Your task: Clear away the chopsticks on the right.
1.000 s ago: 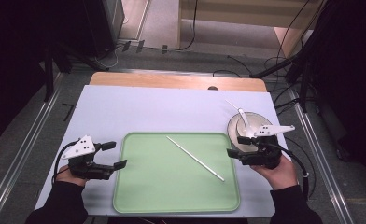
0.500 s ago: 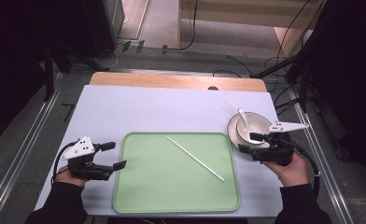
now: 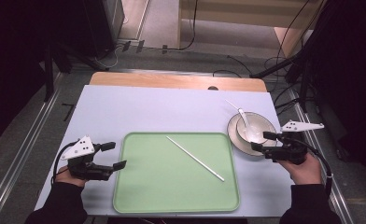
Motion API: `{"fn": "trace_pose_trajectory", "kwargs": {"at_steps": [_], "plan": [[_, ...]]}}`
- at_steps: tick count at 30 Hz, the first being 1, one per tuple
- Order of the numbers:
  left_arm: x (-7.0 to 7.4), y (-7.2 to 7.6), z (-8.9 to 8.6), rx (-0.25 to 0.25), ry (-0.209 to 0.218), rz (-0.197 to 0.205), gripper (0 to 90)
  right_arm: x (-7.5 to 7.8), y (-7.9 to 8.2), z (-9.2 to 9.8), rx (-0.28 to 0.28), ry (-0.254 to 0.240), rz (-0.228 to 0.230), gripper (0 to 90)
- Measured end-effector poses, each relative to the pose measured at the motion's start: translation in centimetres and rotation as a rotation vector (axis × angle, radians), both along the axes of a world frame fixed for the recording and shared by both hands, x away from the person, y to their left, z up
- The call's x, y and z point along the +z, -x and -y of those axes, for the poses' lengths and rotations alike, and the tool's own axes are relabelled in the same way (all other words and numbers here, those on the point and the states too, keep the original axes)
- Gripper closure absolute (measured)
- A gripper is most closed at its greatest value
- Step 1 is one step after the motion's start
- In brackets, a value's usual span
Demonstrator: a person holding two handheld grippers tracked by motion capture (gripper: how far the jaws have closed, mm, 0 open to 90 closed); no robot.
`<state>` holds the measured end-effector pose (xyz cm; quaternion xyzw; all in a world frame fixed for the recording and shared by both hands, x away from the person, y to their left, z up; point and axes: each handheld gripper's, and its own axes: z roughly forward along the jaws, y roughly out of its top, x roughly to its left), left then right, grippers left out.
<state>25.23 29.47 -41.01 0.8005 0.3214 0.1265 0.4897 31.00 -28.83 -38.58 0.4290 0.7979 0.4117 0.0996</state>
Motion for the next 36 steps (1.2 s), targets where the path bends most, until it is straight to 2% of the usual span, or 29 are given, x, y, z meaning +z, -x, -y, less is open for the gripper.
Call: {"fn": "trace_pose_trajectory", "kwargs": {"at_steps": [9,14,22,24,26,29,32,36], "plan": [[0.0,0.0,0.0,0.0,0.0,0.001,20.1,-0.3,-0.1,2.1,-0.031,-0.008,-0.015,28.3],[0.0,0.0,0.0,0.0,0.0,0.001,20.1,-0.4,0.0,3.4,-0.06,-0.01,-0.001,28.1],[0.0,0.0,0.0,0.0,0.003,0.002,20.0,-0.7,-0.1,4.6,-0.088,-0.015,0.0,28.1],[0.0,0.0,0.0,0.0,0.004,0.003,20.0,-0.9,-0.4,5.1,-0.109,-0.01,-0.001,28.4],[0.1,0.0,0.0,0.0,0.0,-0.001,20.0,-1.3,-0.6,5.5,-0.127,0.007,-0.005,30.4],[0.1,0.0,0.1,-0.005,0.004,0.001,20.0,-1.6,-0.8,5.8,-0.142,0.004,-0.004,33.4],[0.1,0.0,0.0,-0.002,0.003,0.001,20.0,-1.8,-0.9,6.5,-0.161,0.007,0.019,37.0],[0.1,0.0,0.0,-0.001,0.003,0.002,20.0,-2.2,-1.3,7.1,-0.182,0.012,0.012,40.0]]}}
